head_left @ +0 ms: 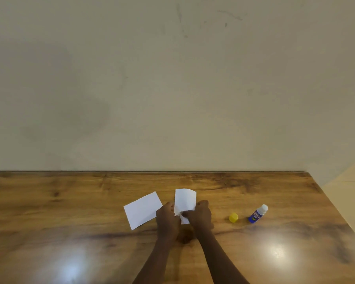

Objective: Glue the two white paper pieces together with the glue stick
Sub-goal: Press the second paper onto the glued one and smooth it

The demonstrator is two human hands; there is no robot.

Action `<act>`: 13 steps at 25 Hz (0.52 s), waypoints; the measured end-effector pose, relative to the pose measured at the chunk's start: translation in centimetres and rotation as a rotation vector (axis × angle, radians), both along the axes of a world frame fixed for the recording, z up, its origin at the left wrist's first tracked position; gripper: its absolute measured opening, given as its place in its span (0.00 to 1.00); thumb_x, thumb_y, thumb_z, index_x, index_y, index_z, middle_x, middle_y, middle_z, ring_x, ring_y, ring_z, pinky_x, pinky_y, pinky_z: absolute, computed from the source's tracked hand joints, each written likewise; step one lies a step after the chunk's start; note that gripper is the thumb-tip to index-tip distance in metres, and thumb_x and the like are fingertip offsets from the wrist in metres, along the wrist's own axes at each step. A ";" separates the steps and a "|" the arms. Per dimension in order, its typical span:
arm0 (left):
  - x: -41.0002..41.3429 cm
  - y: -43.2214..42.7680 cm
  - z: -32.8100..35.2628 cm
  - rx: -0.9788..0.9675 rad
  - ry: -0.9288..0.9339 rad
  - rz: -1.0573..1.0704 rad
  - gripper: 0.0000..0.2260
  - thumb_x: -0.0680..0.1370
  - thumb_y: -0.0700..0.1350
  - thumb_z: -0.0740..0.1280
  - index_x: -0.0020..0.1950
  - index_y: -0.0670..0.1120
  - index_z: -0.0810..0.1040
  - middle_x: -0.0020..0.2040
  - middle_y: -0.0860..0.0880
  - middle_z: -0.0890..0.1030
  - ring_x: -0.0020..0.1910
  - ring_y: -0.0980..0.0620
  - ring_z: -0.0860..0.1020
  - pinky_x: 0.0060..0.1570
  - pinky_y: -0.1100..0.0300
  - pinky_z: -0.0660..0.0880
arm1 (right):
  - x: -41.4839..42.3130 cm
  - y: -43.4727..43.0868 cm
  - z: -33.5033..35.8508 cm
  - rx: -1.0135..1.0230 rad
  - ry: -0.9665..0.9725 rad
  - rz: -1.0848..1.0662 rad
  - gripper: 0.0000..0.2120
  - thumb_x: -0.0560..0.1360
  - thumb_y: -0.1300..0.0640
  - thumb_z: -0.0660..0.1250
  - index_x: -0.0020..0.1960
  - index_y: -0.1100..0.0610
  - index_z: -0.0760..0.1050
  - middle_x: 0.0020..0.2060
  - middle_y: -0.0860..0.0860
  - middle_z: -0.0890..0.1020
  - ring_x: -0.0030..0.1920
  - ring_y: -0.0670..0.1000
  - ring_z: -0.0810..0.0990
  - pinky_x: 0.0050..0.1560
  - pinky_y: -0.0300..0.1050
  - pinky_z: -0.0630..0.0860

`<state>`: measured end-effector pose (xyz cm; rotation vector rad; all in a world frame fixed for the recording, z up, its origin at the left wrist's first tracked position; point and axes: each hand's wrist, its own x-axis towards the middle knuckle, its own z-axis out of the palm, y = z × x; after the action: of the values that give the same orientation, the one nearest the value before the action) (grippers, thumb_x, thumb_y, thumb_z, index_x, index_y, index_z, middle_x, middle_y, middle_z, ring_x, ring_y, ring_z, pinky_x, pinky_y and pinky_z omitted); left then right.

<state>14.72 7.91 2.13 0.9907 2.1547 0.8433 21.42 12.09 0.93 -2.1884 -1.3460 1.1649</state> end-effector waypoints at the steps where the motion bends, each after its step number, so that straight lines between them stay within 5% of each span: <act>1: -0.1 -0.1 0.2 0.001 -0.024 0.001 0.17 0.73 0.39 0.67 0.61 0.39 0.73 0.61 0.42 0.78 0.58 0.45 0.77 0.60 0.55 0.71 | 0.4 0.1 0.0 0.008 0.035 0.005 0.26 0.64 0.56 0.74 0.57 0.60 0.67 0.56 0.58 0.76 0.57 0.58 0.75 0.58 0.55 0.73; 5: -2.1 -1.8 0.8 0.099 -0.097 0.007 0.15 0.72 0.35 0.67 0.58 0.39 0.75 0.57 0.41 0.80 0.56 0.46 0.78 0.56 0.58 0.73 | 3.0 0.5 1.7 0.106 0.224 0.137 0.10 0.71 0.61 0.67 0.50 0.64 0.73 0.50 0.62 0.79 0.48 0.59 0.77 0.45 0.53 0.76; 8: -6.7 -4.3 -0.1 0.203 0.047 0.221 0.12 0.71 0.32 0.66 0.54 0.37 0.77 0.52 0.38 0.81 0.52 0.41 0.78 0.52 0.52 0.74 | 4.6 2.1 4.3 0.245 0.175 0.422 0.02 0.72 0.63 0.64 0.45 0.60 0.74 0.45 0.60 0.80 0.43 0.59 0.77 0.40 0.48 0.72; 13: -10.7 -6.4 -1.7 0.170 0.074 0.389 0.15 0.68 0.35 0.62 0.54 0.37 0.74 0.49 0.36 0.81 0.50 0.37 0.77 0.49 0.48 0.73 | -0.9 4.7 5.2 0.375 -0.003 0.883 0.08 0.73 0.63 0.62 0.50 0.61 0.78 0.50 0.57 0.81 0.48 0.55 0.77 0.43 0.43 0.67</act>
<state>4.01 1.50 0.45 0.6973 2.4124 1.2043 20.52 16.76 6.14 -1.3291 -2.4072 1.0117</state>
